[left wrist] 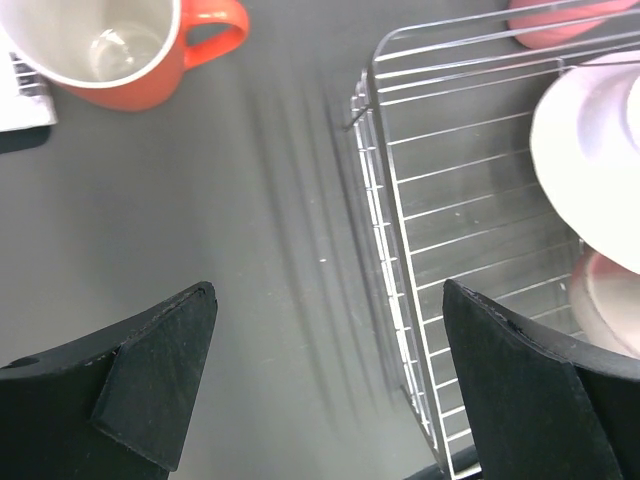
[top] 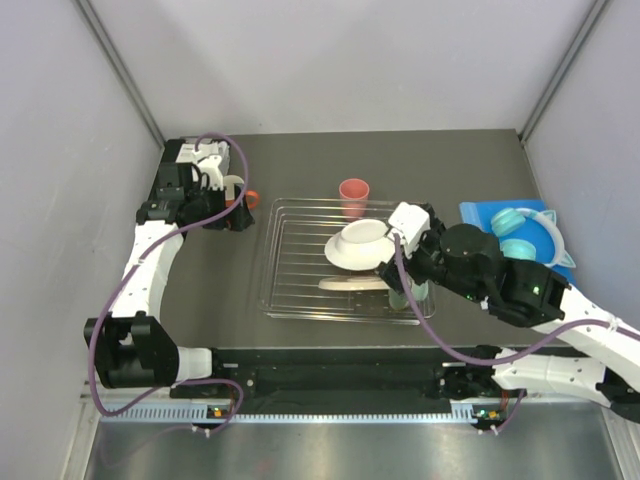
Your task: Load the mixed dishes into the dish rack
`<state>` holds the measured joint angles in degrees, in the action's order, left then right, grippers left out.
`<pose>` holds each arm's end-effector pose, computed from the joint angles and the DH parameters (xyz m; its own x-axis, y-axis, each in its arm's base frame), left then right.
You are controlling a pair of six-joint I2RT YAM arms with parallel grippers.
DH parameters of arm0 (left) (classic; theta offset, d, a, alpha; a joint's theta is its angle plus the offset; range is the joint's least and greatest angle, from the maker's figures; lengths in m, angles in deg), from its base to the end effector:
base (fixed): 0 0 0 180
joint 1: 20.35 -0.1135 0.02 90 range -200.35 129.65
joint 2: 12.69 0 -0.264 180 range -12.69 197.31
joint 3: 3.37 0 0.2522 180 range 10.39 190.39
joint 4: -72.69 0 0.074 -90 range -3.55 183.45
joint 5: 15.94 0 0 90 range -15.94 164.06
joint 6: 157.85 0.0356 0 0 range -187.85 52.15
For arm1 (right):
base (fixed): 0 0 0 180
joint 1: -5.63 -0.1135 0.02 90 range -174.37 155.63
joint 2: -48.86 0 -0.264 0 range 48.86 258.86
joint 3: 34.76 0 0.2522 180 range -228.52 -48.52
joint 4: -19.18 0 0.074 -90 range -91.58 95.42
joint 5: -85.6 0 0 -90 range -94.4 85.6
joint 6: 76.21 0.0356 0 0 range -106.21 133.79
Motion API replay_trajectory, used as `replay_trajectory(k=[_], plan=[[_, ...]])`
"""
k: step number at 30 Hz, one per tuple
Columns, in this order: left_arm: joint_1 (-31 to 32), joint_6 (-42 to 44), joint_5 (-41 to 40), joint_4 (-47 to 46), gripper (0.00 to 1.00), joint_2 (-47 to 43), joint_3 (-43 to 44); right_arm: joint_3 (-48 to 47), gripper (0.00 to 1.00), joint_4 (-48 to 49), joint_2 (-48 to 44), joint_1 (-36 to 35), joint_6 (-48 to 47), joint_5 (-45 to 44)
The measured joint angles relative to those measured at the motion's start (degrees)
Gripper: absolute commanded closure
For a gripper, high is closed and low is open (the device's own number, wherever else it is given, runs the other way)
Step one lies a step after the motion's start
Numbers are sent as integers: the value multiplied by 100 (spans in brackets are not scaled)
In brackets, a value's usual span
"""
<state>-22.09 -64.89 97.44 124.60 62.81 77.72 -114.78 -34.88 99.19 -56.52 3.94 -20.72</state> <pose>0.2789 -0.0057 0.3165 -0.7092 0.0259 -0.7045 0.2831 0.9257 -0.2509 0.0878 0.1448 0.3970 -0.0652 -0.4749 -0.8776 -0.7512 0.6023 -0.2701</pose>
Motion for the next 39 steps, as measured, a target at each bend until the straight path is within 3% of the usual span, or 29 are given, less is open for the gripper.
replay_trajectory(k=[5,13,17,25,32,39], plan=[[76,-11,153,-4,1,-2,-7,-227,0,568,531,2,-13,107],[127,-11,184,-177,1,-79,-533,-1174,0,1241,2879,0,26,815],[133,-20,190,-225,1,-79,-754,-1355,0,1412,3508,-4,52,1086],[184,-28,278,-457,1,-229,-1322,-1357,0,1561,3928,-4,28,1285],[723,-48,243,-555,1,-332,-1665,-780,0,1832,3936,103,111,1235],[1360,33,-24,-570,1,-302,-1731,-887,0,2116,3932,1379,511,1097]])
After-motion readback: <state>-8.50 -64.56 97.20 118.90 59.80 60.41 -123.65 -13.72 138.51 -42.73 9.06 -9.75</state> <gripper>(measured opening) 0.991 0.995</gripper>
